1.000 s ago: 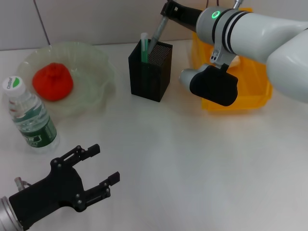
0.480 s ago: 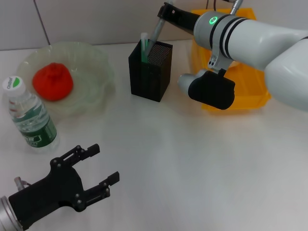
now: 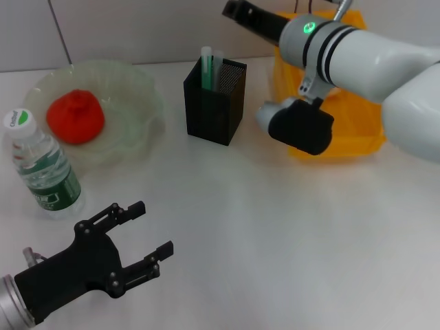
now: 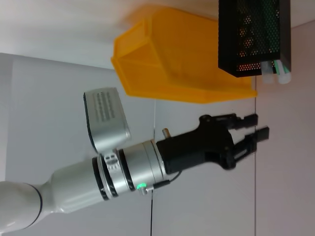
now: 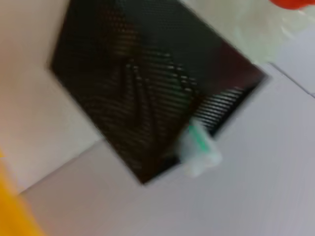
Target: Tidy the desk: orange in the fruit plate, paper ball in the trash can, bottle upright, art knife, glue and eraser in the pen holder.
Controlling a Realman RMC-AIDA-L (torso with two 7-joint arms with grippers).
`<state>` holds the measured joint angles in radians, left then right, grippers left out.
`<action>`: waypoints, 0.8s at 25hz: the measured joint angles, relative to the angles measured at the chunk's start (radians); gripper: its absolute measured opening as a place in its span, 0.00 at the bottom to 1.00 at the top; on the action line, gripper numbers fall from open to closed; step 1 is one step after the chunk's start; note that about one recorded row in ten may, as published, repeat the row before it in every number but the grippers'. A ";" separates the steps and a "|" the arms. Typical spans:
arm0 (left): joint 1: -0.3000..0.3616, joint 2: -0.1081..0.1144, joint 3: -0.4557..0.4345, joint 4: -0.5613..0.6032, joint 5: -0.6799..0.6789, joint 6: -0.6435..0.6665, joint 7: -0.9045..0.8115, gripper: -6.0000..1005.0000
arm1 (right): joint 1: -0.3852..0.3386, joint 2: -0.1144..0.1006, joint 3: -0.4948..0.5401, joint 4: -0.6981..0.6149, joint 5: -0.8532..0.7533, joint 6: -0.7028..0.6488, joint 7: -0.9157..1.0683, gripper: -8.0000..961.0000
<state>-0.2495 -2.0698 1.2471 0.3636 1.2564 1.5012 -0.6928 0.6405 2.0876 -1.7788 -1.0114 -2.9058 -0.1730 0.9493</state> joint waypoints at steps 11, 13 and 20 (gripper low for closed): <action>0.007 0.002 0.001 0.001 0.000 0.017 0.006 0.78 | -0.163 -0.002 0.115 -0.476 0.401 -0.279 0.379 0.33; 0.007 0.002 0.001 0.003 0.000 0.020 0.007 0.78 | -0.216 -0.003 0.140 -0.522 0.543 -0.284 0.384 0.33; 0.010 0.006 0.000 0.009 0.001 0.040 0.008 0.78 | -0.393 -0.007 0.270 -0.576 1.098 -0.469 0.359 0.33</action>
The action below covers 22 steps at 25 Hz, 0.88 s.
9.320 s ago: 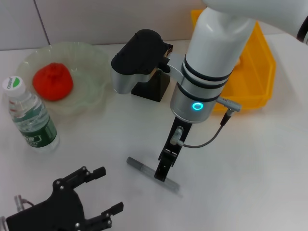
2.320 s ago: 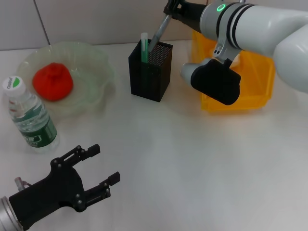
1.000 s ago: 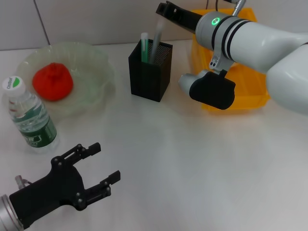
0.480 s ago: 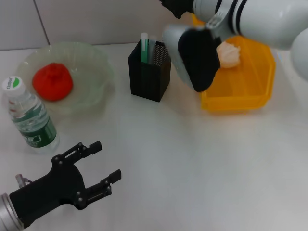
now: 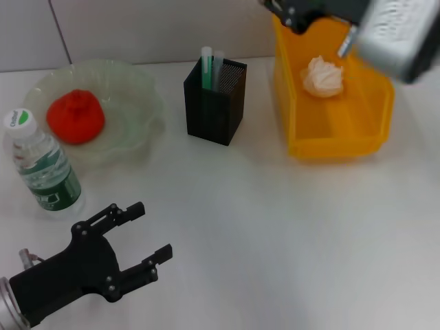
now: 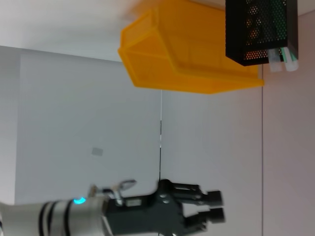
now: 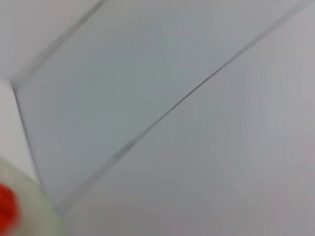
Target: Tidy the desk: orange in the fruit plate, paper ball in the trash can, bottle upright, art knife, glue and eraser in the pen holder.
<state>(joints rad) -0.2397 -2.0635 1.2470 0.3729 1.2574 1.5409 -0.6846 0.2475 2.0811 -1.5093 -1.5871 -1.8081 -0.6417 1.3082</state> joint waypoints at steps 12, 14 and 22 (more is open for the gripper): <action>-0.019 0.001 0.010 -0.001 0.009 0.001 -0.009 0.78 | -0.102 -0.005 0.420 0.757 0.620 -0.807 -0.408 0.68; -0.029 0.000 0.016 -0.006 0.009 -0.005 -0.010 0.78 | -0.074 -0.007 0.436 0.885 0.570 -0.833 -0.470 0.75; -0.072 -0.003 0.054 -0.011 0.036 -0.038 -0.064 0.78 | 0.097 -0.016 0.433 1.225 0.352 -0.845 -0.539 0.83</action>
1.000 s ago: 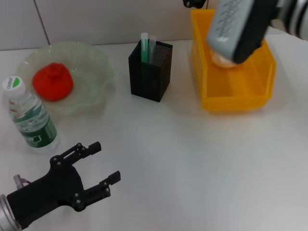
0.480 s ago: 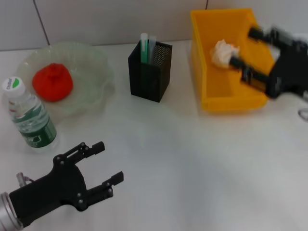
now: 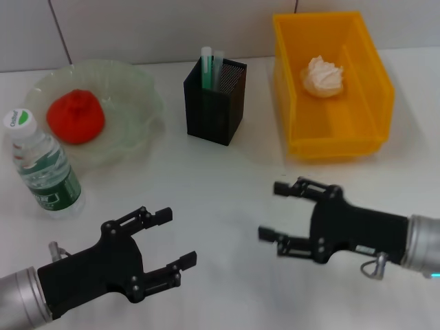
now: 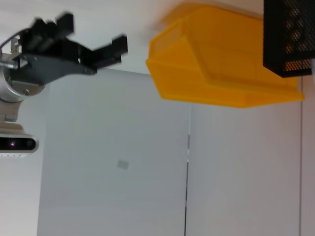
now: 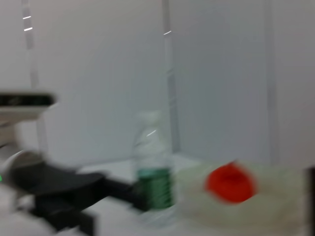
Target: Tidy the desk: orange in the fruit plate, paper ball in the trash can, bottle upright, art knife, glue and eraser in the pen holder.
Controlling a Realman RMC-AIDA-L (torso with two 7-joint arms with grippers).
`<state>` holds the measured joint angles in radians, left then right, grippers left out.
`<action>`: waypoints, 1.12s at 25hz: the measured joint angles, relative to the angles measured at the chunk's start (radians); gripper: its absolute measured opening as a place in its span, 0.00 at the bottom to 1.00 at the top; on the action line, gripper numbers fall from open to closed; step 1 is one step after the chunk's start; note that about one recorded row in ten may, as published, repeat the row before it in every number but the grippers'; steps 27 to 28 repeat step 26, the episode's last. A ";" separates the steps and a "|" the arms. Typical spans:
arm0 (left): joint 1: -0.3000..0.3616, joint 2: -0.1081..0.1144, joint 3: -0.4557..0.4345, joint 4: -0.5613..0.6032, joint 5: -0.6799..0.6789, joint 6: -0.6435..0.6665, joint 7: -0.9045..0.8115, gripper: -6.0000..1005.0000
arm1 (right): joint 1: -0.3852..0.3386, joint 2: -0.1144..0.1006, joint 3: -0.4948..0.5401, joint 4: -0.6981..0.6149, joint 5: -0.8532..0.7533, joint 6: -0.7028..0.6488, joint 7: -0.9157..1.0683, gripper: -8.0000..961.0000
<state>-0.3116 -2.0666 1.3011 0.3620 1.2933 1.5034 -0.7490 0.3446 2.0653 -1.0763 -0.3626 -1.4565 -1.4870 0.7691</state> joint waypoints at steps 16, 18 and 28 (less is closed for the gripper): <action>0.008 0.004 0.000 0.006 0.015 0.004 -0.013 0.78 | 0.048 0.005 0.005 0.028 -0.095 -0.042 0.044 0.83; 0.008 0.004 0.000 0.006 0.015 0.004 -0.013 0.78 | 0.049 0.005 0.005 0.028 -0.096 -0.042 0.044 0.83; 0.010 0.005 0.000 0.006 0.017 0.006 -0.013 0.78 | 0.048 0.010 0.007 0.029 -0.095 -0.042 0.044 0.83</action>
